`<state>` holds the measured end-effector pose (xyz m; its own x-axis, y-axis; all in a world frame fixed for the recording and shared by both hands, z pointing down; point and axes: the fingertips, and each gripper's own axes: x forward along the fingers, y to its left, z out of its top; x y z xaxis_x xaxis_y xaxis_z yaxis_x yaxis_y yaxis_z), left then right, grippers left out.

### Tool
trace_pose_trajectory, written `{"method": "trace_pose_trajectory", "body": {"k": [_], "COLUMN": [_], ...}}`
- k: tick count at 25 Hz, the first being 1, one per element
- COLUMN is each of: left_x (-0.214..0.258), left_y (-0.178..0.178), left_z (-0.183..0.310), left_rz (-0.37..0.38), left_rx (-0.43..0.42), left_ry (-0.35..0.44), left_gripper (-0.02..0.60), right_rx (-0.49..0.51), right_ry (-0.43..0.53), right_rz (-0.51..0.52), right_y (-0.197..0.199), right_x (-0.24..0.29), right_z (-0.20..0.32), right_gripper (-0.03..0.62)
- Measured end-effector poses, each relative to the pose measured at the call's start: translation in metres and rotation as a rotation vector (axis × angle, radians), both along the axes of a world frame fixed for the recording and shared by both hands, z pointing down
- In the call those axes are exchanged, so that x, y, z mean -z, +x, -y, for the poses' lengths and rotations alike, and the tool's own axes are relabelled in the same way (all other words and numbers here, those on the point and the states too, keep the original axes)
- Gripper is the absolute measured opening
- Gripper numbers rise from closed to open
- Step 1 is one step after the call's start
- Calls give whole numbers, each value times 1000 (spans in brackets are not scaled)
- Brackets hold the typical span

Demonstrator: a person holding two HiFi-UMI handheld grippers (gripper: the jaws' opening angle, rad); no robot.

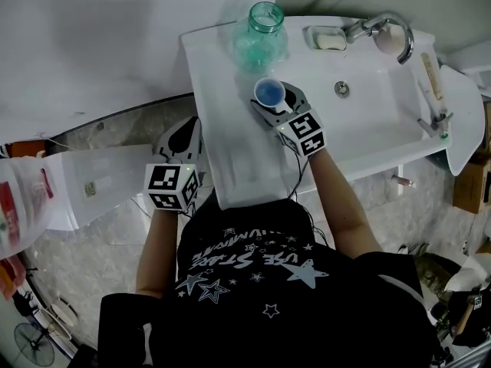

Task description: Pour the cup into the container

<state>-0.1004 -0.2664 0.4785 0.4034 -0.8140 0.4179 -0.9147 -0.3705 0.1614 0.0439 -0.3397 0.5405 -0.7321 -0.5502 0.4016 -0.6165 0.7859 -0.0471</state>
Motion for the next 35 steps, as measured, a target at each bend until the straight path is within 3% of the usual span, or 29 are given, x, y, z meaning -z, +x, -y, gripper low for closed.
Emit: {"method": "trace_pose_trajectory", "body": {"k": [19, 35], "left_x": [57, 110], "left_y": [19, 14], "left_z": [44, 104], "left_rz": [-28, -6], "left_rx": [-53, -41], "left_ry": [120, 159], "left_gripper": [11, 11], "right_rx": [-31, 59], "right_ry": [-30, -15], "right_rz": [60, -61], "right_y": [57, 56], "right_x": [139, 200], "right_z": [30, 73], "right_gripper": [281, 281]}}
